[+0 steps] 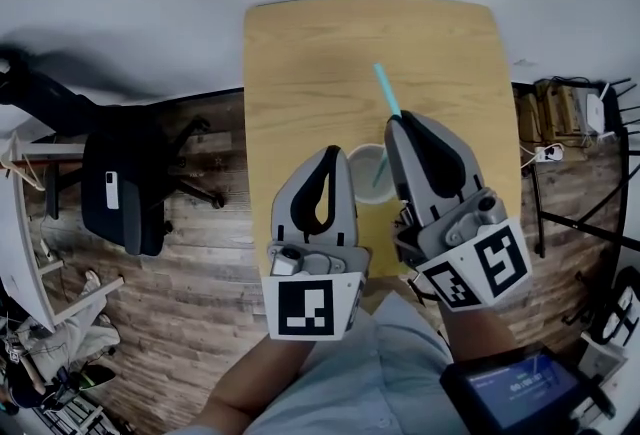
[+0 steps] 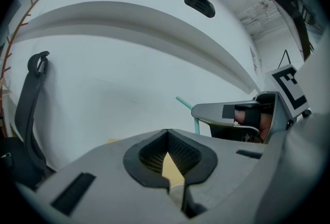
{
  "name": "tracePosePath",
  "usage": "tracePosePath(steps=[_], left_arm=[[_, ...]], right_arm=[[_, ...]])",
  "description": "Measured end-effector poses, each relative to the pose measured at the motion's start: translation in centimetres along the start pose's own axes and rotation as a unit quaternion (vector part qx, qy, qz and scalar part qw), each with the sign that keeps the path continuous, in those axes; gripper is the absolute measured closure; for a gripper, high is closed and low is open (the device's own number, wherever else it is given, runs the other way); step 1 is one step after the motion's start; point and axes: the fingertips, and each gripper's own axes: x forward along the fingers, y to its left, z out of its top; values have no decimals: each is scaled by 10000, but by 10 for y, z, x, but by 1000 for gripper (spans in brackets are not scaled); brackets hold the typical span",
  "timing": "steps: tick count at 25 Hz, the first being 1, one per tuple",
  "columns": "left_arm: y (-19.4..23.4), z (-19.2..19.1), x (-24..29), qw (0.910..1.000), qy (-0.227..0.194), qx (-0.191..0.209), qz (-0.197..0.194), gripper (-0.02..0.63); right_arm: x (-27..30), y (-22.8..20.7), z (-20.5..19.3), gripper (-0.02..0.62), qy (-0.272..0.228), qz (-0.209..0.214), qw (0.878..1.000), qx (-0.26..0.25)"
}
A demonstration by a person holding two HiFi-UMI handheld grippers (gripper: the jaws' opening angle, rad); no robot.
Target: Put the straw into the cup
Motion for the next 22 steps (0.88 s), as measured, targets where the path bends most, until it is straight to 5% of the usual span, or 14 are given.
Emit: tracePosePath(steps=[12,22], left_arm=[[13,-47,5,9986,522,-76,-7,607],[24,-81,4,9961,870,-109,11,607]], right_arm=[[0,-17,-75,574,661,-212,9976,47],[0,-24,-101,571,684,-279,9973,3]])
